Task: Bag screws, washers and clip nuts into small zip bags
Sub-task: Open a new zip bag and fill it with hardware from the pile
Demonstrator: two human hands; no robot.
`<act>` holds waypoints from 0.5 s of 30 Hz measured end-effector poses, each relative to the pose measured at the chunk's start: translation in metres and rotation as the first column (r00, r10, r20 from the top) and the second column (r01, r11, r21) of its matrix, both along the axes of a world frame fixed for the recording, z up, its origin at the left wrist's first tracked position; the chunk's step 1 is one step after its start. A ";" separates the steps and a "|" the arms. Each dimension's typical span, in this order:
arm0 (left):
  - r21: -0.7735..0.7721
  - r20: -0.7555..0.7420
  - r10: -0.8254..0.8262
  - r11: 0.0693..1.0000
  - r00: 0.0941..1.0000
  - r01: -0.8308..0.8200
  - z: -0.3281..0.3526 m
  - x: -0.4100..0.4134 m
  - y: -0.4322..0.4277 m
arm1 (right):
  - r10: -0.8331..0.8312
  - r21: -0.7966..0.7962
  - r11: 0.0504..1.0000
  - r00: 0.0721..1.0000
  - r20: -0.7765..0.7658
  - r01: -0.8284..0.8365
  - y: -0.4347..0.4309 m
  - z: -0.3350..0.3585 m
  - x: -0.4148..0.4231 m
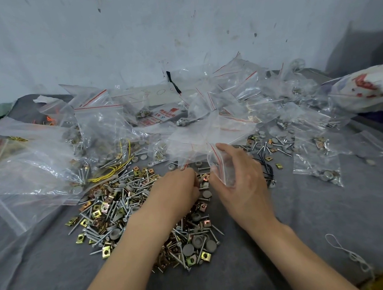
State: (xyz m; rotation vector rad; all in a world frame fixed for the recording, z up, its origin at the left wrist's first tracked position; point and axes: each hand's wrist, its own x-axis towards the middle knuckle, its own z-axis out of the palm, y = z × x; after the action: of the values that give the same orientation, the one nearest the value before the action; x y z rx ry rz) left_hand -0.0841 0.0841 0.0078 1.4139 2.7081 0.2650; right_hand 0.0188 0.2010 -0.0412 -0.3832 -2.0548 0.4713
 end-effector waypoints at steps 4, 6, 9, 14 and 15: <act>-0.005 -0.012 -0.038 0.999 0.999 0.038 -0.001 0.003 0.001 | 0.001 -0.007 1.000 1.000 -0.002 -0.001 0.000 0.001 0.000; -0.003 -0.022 -0.017 1.000 1.000 0.017 -0.003 0.004 0.001 | -0.001 -0.010 1.000 1.000 -0.003 0.001 -0.001 0.001 0.000; -0.015 -0.022 0.003 1.000 1.000 -0.004 -0.004 0.004 0.000 | -0.004 -0.015 1.000 1.000 0.003 0.004 -0.002 0.002 0.001; -0.042 -0.049 -0.048 0.998 0.998 0.046 -0.004 0.001 -0.001 | 0.004 -0.023 1.000 1.000 0.009 -0.003 -0.003 0.003 0.002; -0.042 -0.058 -0.057 0.998 0.997 0.055 -0.005 0.001 -0.001 | 0.002 -0.025 1.000 1.000 0.011 -0.002 -0.003 0.003 0.002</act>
State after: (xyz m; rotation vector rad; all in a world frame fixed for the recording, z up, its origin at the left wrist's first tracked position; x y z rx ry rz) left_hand -0.0831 0.0826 0.0032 1.5067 2.6980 0.1661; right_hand 0.0210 0.1977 -0.0381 -0.3996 -2.0622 0.4970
